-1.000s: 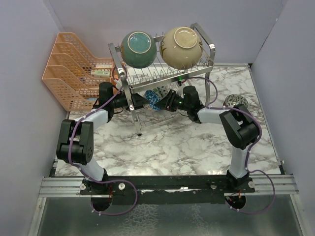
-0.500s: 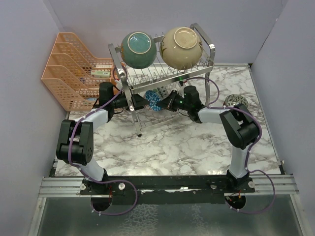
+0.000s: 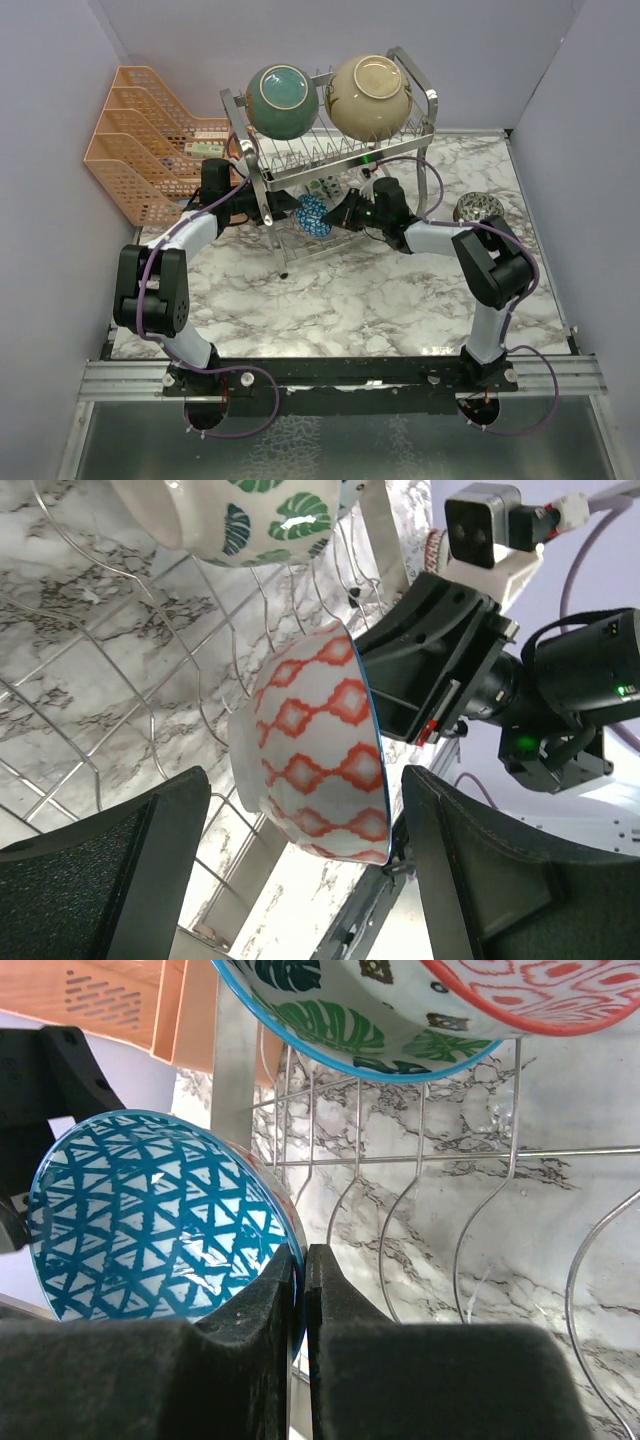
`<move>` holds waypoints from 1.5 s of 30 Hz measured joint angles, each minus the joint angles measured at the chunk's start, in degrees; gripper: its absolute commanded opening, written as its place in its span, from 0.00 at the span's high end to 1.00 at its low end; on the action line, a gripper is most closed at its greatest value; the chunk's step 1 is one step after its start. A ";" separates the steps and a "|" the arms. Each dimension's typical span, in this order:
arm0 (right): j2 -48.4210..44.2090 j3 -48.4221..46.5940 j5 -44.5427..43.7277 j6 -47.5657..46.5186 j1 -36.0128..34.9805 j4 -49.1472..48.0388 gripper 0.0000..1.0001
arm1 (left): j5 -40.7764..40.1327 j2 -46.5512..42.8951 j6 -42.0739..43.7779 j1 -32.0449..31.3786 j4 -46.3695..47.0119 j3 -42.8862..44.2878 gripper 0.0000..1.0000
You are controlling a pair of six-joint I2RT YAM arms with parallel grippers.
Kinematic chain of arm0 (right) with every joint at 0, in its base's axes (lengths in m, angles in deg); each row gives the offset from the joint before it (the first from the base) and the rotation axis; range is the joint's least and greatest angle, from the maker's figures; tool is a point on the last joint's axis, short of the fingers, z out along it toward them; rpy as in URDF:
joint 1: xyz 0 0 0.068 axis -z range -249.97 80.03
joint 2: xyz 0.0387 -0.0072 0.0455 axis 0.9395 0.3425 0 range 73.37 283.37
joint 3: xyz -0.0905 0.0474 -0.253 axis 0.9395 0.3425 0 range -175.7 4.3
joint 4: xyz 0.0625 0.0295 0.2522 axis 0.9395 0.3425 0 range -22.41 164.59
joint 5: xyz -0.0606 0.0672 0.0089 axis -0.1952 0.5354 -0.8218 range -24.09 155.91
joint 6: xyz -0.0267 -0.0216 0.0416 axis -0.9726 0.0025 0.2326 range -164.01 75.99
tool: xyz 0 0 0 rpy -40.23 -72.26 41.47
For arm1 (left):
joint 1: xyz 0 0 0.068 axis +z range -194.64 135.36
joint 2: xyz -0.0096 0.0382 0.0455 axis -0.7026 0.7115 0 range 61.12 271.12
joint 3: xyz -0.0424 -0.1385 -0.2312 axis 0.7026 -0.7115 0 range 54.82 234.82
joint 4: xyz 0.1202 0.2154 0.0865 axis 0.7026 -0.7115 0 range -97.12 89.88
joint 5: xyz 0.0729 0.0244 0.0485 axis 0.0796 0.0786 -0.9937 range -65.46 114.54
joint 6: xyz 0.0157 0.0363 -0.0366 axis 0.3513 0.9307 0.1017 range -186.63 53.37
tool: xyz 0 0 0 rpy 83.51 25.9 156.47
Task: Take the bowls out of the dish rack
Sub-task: Place the bowl with the bowl.
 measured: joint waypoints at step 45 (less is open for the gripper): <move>-20.81 14.71 -2.34 -9.51 0.00 7.21 0.98 | -36.54 -4.35 17.29 -3.13 -35.19 8.76 0.19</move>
